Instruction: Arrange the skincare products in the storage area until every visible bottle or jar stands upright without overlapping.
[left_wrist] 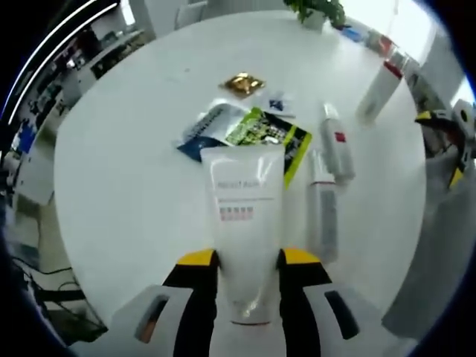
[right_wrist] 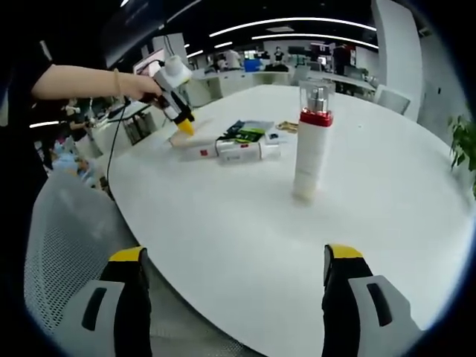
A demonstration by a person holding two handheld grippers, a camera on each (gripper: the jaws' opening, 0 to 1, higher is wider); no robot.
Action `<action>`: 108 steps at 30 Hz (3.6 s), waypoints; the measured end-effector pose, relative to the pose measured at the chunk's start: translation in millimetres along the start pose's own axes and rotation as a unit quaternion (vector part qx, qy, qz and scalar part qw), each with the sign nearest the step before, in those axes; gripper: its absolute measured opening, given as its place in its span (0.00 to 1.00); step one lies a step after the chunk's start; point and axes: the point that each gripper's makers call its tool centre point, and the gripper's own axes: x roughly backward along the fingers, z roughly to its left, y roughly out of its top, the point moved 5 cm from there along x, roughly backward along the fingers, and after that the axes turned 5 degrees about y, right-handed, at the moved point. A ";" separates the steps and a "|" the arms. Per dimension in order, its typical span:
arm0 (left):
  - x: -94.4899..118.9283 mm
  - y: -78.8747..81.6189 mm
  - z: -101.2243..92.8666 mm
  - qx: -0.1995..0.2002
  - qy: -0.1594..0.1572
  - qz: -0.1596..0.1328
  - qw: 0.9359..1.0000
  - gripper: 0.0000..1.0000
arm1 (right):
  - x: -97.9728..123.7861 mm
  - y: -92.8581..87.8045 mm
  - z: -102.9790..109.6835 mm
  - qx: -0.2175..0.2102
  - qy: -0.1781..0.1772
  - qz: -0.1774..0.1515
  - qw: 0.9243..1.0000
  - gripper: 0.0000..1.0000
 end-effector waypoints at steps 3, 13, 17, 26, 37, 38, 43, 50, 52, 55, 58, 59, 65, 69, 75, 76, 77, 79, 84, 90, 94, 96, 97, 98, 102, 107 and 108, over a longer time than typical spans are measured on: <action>6.9 -0.9 -2.0 0.003 0.003 -0.004 1.000 0.32 | 0.2 0.4 1.2 0.002 0.002 0.000 1.000 0.97; 20.7 -5.7 -8.3 0.010 0.008 -0.019 1.000 0.32 | -0.8 1.1 4.2 0.010 0.011 0.001 1.000 0.97; 28.3 -8.5 -11.6 0.023 0.009 -0.033 0.999 0.32 | -1.3 1.2 5.4 0.013 0.013 0.002 1.000 0.97; 41.8 -18.1 -21.3 0.037 0.013 -0.049 0.998 0.32 | -2.4 1.3 9.5 0.022 0.022 0.005 0.999 0.96; 52.1 -22.5 -33.9 0.063 0.013 -0.080 0.995 0.32 | -3.6 1.5 12.7 0.030 0.033 0.007 0.999 0.96; 54.0 -22.7 -36.2 0.065 0.012 -0.083 0.994 0.32 | -3.7 1.5 13.1 0.030 0.034 0.007 0.999 0.96; 63.3 -20.1 -47.1 0.067 0.010 -0.095 0.993 0.32 | -4.2 2.1 14.8 0.034 0.038 0.007 0.999 0.96; 72.9 -16.9 -55.9 0.068 0.007 -0.112 0.991 0.32 | -4.0 3.0 16.6 0.035 0.043 0.005 0.998 0.96; 73.0 -15.9 -57.0 0.070 0.006 -0.118 0.990 0.32 | -4.2 3.4 17.0 0.036 0.044 0.003 0.998 0.96; 80.7 -15.4 -64.5 0.071 0.004 -0.126 0.989 0.32 | -4.8 3.8 17.8 0.036 0.047 0.002 0.998 0.96; 79.7 -13.0 -68.3 0.072 0.002 -0.133 0.989 0.32 | -4.3 4.7 18.7 0.034 0.049 -0.002 0.998 0.96; 81.7 -12.0 -71.0 0.072 0.002 -0.135 0.988 0.32 | -4.2 4.9 18.7 0.034 0.049 -0.002 0.998 0.96; 89.4 -10.6 -75.9 0.070 0.000 -0.144 0.987 0.32 | -3.8 6.8 19.9 0.030 0.052 -0.010 0.998 0.96; 95.1 -8.8 -83.4 0.068 -0.002 -0.149 0.986 0.32 | 0.7 13.1 18.7 0.002 0.055 -0.035 0.998 0.95; 106.3 -2.9 -97.2 0.068 -0.005 -0.160 0.985 0.32 | 2.6 17.9 11.2 -0.029 0.057 -0.063 0.996 0.95; 108.3 -1.4 -99.5 0.070 -0.007 -0.165 0.984 0.32 | 2.2 17.6 11.2 -0.031 0.056 -0.064 0.996 0.95; 109.0 -0.9 -99.5 0.071 -0.009 -0.167 0.983 0.32 | 2.1 17.7 11.3 -0.031 0.055 -0.064 0.996 0.94; 113.3 2.2 -103.1 0.075 -0.012 -0.176 0.981 0.32 | 1.4 18.5 12.9 -0.030 0.056 -0.066 0.996 0.94; 125.0 7.3 -110.3 0.086 -0.016 -0.191 0.978 0.32 | -5.7 31.2 20.6 -0.070 0.070 -0.103 0.990 0.93; 133.3 14.0 -119.4 0.085 -0.015 -0.204 0.975 0.33 | -14.9 53.6 34.0 -0.056 0.085 -0.124 0.987 0.91; 137.8 17.5 -124.5 0.097 -0.015 -0.215 0.972 0.33 | -13.6 72.4 38.9 -0.047 0.095 -0.140 0.984 0.90; 140.5 19.2 -127.8 0.102 -0.014 -0.219 0.970 0.33 | -11.6 85.0 41.6 -0.048 0.102 -0.153 0.982 0.88; 141.4 19.9 -129.6 0.103 -0.013 -0.222 0.970 0.33 | -11.2 89.7 42.7 -0.049 0.107 -0.157 0.981 0.87; 142.2 20.7 -131.9 0.104 -0.012 -0.224 0.969 0.33 | -11.2 96.1 44.6 -0.047 0.116 -0.160 0.979 0.84; 144.7 22.3 -138.0 0.105 -0.007 -0.236 0.966 0.33 | -9.0 117.5 50.9 -0.038 0.131 -0.180 0.974 0.79; 151.3 28.3 -147.9 0.113 -0.007 -0.251 0.961 0.33 | -8.5 142.5 60.8 -0.048 0.149 -0.212 0.965 0.75; 153.0 30.2 -150.5 0.111 -0.005 -0.254 0.961 0.33 | -8.9 148.1 64.8 -0.052 0.155 -0.219 0.962 0.75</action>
